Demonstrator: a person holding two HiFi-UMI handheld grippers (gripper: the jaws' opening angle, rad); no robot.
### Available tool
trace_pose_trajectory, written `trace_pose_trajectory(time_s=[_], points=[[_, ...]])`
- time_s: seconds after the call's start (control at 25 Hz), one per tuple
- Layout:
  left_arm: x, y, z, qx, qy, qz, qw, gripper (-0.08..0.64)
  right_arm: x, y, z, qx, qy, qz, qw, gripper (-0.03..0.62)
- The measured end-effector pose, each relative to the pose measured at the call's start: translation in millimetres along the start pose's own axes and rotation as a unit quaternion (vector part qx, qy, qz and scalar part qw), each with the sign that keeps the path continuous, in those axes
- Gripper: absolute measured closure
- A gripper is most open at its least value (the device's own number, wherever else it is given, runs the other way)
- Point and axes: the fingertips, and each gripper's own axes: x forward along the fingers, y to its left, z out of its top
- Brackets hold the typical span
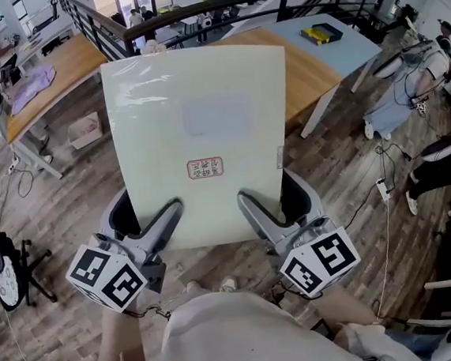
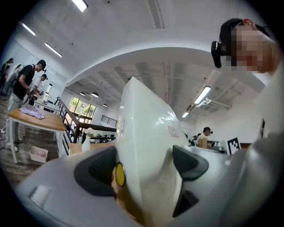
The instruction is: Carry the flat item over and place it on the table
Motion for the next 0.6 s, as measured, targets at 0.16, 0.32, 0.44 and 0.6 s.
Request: trace_pose_trajectory(time_s=[0.16,0.32,0.44,0.6], points=[[7.9,-5.3,-1.7,0.001,-0.001,0.005,1.0000,0.158,-1.1,-10.6,0.2,0.000,0.000,0.004,1.000,0.252],[9.9,-7.2,-5.2,0.000,0.000,0.008,1.0000,0.158,-1.9,-14.7,-3.1,0.005,0.002,0.006,1.000,0.252],[13.6,-9.5,-9.2,-0.002,0.003,0.010,0.9999,0.158,-3.3,-19.8,-6.2,0.008,0.003,0.007,1.000,0.252],[20.5,-10.0,-8.6,-0.001,0.005,0.009,0.9999,0.158,-1.8,-26.0,-6.5,0.013,0.003,0.005,1.000,0.252]])
